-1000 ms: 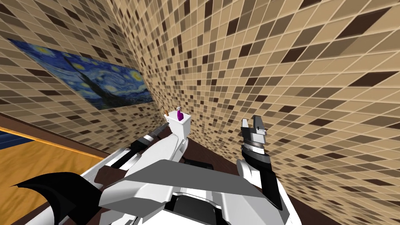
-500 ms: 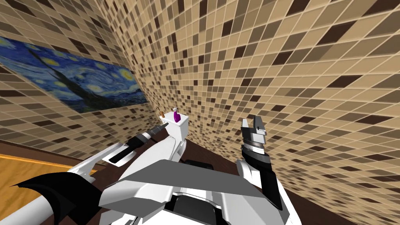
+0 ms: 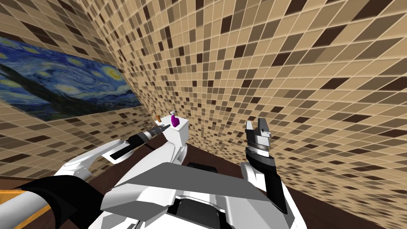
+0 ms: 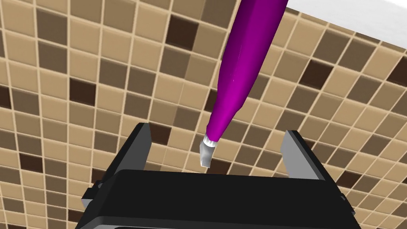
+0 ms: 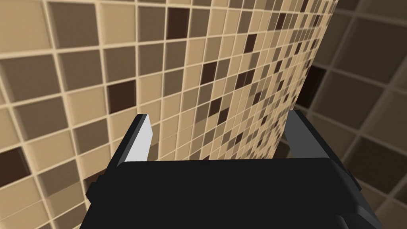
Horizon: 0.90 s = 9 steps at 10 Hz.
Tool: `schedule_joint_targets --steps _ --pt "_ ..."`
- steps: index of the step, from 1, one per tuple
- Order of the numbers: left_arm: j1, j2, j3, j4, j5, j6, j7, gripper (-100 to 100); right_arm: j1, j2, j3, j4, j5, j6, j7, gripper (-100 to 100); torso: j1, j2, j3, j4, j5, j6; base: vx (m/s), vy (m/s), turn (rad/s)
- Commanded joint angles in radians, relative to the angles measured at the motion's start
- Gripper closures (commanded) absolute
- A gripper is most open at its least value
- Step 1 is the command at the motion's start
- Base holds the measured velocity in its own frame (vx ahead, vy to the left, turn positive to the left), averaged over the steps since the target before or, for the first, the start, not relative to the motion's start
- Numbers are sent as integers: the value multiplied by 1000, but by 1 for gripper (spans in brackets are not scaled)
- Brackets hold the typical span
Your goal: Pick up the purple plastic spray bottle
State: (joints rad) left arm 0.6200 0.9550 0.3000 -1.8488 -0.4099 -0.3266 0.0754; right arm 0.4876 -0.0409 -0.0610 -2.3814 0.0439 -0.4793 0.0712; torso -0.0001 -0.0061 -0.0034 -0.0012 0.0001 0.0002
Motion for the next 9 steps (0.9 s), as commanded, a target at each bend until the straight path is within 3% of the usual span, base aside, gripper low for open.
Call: schedule_joint_targets --steps 1,6,7,8,9 --pt "0 48 7 15 -25 11 7 -100 0 0 0 0 0 0 0 0 0 0 0 0 0 0 74 -8 -124" --pt "-11 164 19 62 -91 38 23 -100 0 0 0 0 0 0 0 0 -1 1 1 0 0 0 59 0 -96" --pt "-12 174 21 67 -97 41 25 -100 0 0 0 0 0 0 0 0 -1 1 1 0 0 0 47 3 -74" --pt "-7 161 22 62 -92 35 21 -100 0 0 0 0 0 0 0 0 -1 2 1 0 0 -1 20 3 -11" --pt "-8 162 22 62 -93 36 21 0 0 0 0 0 0 0 0 0 -1 3 2 1 0 -1 0 0 0"
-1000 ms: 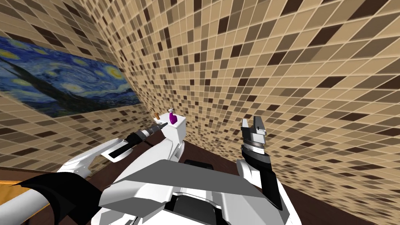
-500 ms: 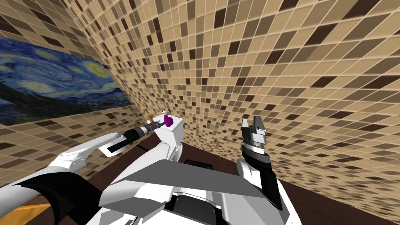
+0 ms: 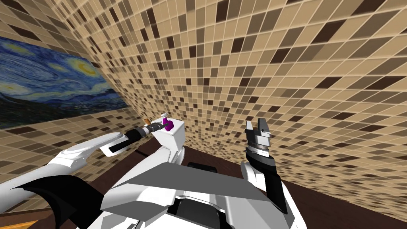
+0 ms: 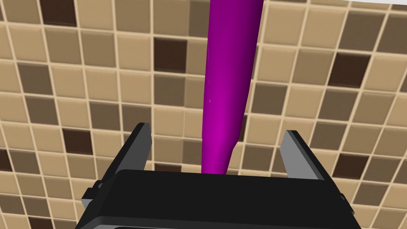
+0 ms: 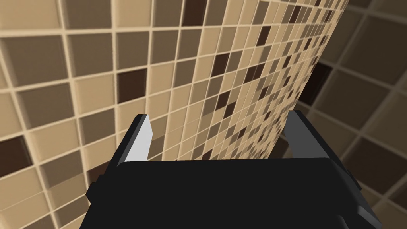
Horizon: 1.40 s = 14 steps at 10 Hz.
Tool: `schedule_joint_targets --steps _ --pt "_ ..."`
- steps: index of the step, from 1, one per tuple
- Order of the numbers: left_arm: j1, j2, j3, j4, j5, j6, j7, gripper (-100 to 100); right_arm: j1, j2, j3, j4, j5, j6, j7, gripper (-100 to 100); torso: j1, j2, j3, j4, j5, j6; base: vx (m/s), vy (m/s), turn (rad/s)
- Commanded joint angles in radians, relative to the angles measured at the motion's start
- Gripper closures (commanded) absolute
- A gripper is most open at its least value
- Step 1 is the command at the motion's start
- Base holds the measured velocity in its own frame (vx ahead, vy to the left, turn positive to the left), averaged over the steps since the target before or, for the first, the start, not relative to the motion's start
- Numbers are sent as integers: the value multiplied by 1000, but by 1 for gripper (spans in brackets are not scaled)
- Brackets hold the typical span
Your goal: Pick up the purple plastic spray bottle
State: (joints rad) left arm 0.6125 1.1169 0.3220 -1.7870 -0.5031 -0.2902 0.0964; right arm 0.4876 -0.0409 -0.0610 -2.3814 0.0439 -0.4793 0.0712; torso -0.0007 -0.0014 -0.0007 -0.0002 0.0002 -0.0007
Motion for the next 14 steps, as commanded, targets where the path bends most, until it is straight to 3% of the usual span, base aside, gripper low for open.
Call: schedule_joint_targets --steps 1,3,4,6,7,9,10,11,13,14 --pt "-50 -2 -46 50 -14 -50 -3 -100 0 0 0 0 0 0 0 0 0 0 0 0 0 0 24 -39 203" --pt "-93 -2 -46 87 -14 -55 -3 -100 0 0 0 0 0 0 0 0 -4 -1 0 0 -1 0 16 -49 51" --pt "-129 -4 -92 128 -27 -105 -6 -100 0 0 0 0 0 0 0 0 -3 0 0 0 -1 0 14 -40 168" --pt "-184 -4 -92 174 -27 -110 -6 -100 0 0 0 0 0 0 0 0 -3 0 0 0 -1 0 11 -42 65" --pt "-212 -6 -138 206 -41 -157 -10 -100 0 0 0 0 0 0 0 0 -2 0 0 0 -1 0 19 -36 178" --pt "-273 -6 -138 260 -41 -165 -10 -100 0 0 0 0 0 0 0 0 -3 -1 0 0 -1 0 16 -38 54" --pt "-278 -6 -138 260 -41 -165 -10 -100 0 0 0 0 0 0 0 0 -2 0 0 0 -1 0 0 -7 -14" --pt "-314 -9 -184 293 -55 -207 -13 -100 0 0 0 0 0 0 0 0 -1 0 0 0 0 0 17 -33 201" --pt "-370 -9 -184 347 -55 -220 -13 -100 0 0 0 0 0 0 0 0 -3 0 0 0 -1 0 9 -47 55" --pt "-401 -11 -229 384 -68 -271 -16 -100 0 0 0 0 0 0 0 0 -2 0 0 0 -1 0 11 -39 189"
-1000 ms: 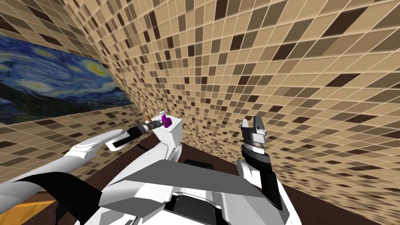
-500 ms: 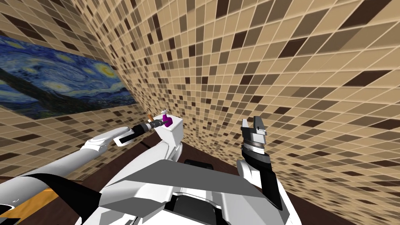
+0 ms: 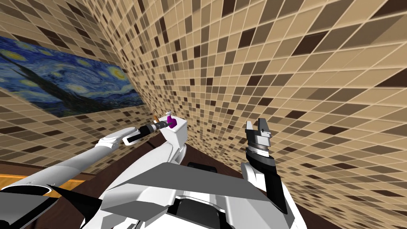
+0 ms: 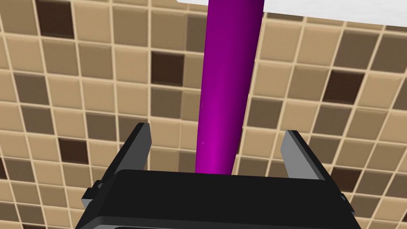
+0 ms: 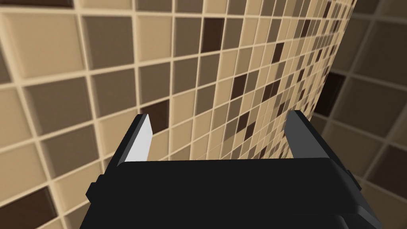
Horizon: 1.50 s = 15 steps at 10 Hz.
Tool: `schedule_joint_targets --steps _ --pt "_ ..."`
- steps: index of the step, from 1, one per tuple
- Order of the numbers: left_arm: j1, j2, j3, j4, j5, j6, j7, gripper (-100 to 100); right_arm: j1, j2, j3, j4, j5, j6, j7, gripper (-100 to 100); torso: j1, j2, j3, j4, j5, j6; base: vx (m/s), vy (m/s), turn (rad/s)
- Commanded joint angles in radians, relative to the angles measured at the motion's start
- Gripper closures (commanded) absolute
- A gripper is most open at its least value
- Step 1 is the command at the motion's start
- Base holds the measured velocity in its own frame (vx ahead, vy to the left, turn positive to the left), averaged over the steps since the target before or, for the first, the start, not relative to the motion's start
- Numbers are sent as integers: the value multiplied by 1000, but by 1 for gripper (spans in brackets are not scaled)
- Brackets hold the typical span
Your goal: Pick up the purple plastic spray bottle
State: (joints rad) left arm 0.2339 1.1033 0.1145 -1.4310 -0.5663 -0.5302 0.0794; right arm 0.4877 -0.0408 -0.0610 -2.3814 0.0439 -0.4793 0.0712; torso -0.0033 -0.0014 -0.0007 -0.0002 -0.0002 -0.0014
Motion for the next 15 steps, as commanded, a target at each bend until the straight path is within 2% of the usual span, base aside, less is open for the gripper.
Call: schedule_joint_targets --steps 1,2,3,4,5,6,7,9,10,11,13,14,15 --pt "-50 3 -23 50 -5 -35 1 -100 0 0 0 0 0 0 0 0 0 0 0 0 0 0 14 -51 116" --pt "-78 3 -23 74 -5 -35 1 -100 0 0 0 0 0 0 0 0 -1 0 0 0 0 1 8 -30 -19" --pt "-84 3 -23 78 -5 -35 1 -100 0 0 0 0 0 0 0 0 0 0 0 0 0 1 2 -7 -21" --pt "-119 1 -69 115 -19 -81 -2 -100 0 0 0 0 0 0 0 0 2 0 0 0 0 1 0 -37 177" --pt "-151 1 -69 153 -19 -89 -2 -100 0 0 0 0 0 0 0 0 1 1 0 0 0 0 9 -54 133" --pt "-177 1 -69 165 -19 -89 -2 -100 0 0 0 0 0 0 0 0 0 0 0 0 0 1 12 -32 5" --pt "-203 -1 -114 196 -33 -136 -6 -100 0 0 0 0 0 0 0 0 0 0 0 0 0 1 15 -44 170" --pt "-257 -1 -115 242 -33 -144 -6 -100 0 0 0 0 0 0 0 0 -1 0 0 0 0 1 9 -45 61" --pt "-269 -1 -115 251 -33 -144 -6 -100 0 0 0 0 0 0 0 0 0 0 0 0 0 1 4 -3 -29" --pt "-309 -4 -161 294 -46 -196 -9 -100 0 0 0 0 0 0 0 0 2 0 0 0 0 1 11 -35 203" --pt "-362 -4 -161 338 -46 -199 -9 -100 0 0 0 0 0 0 0 0 0 0 0 0 0 1 4 -41 56" --pt "-391 -6 -207 368 -60 -244 -12 -100 0 0 0 0 0 0 0 0 0 0 0 0 0 1 13 -43 167" --pt "-419 -6 -207 400 -60 -254 -12 -100 0 0 0 0 0 0 0 0 0 0 0 0 0 0 12 -58 102"
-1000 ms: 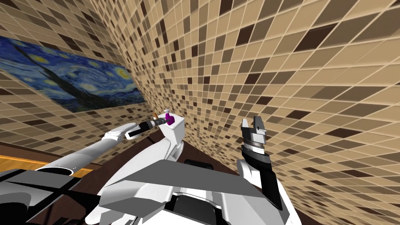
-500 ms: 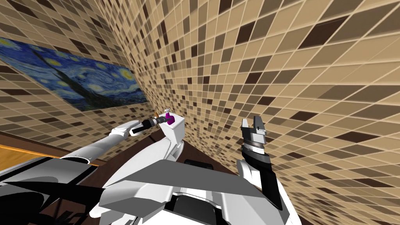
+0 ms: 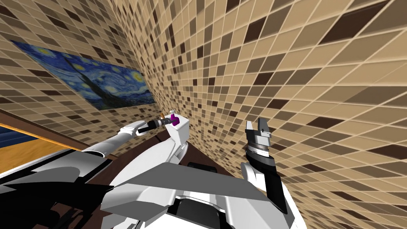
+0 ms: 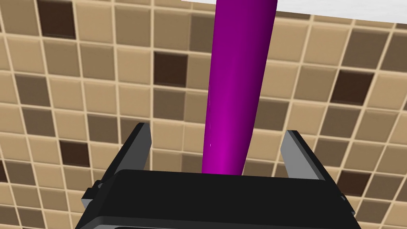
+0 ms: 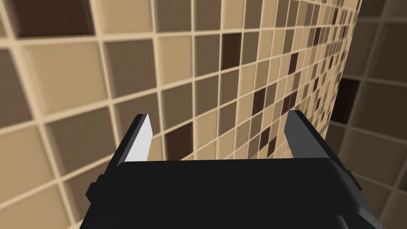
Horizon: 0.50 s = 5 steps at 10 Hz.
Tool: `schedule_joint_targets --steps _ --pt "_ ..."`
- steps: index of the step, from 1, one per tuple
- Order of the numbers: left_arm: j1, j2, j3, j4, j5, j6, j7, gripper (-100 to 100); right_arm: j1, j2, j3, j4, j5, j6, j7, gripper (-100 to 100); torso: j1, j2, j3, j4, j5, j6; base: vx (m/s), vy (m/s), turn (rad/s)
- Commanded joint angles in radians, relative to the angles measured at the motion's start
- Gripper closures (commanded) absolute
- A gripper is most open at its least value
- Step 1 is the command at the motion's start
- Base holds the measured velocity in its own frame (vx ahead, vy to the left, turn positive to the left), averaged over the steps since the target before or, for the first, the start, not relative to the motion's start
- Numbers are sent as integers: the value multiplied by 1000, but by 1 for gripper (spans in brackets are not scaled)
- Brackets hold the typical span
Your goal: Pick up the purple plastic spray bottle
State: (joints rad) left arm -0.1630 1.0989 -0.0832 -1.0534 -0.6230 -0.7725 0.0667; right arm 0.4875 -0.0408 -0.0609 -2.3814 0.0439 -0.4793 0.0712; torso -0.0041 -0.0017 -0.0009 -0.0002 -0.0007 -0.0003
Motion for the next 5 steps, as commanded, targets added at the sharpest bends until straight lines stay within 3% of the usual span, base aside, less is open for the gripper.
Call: schedule_joint_targets --steps 1,2,3,5 --pt "-50 -1 -9 47 -3 -12 1 -100 0 0 0 0 0 0 0 0 0 0 0 0 0 0 2 -30 10" --pt "-57 -1 -9 47 -3 -12 1 -100 0 0 0 0 0 0 0 0 1 0 0 0 0 0 0 0 0" --pt "-103 -3 -55 99 -17 -64 -3 -100 0 0 0 0 0 0 0 0 3 1 0 0 1 0 7 -45 188" --pt "-150 -3 -55 134 -17 -67 -3 -100 0 0 0 0 0 0 0 0 0 1 0 0 0 0 1 -41 58"
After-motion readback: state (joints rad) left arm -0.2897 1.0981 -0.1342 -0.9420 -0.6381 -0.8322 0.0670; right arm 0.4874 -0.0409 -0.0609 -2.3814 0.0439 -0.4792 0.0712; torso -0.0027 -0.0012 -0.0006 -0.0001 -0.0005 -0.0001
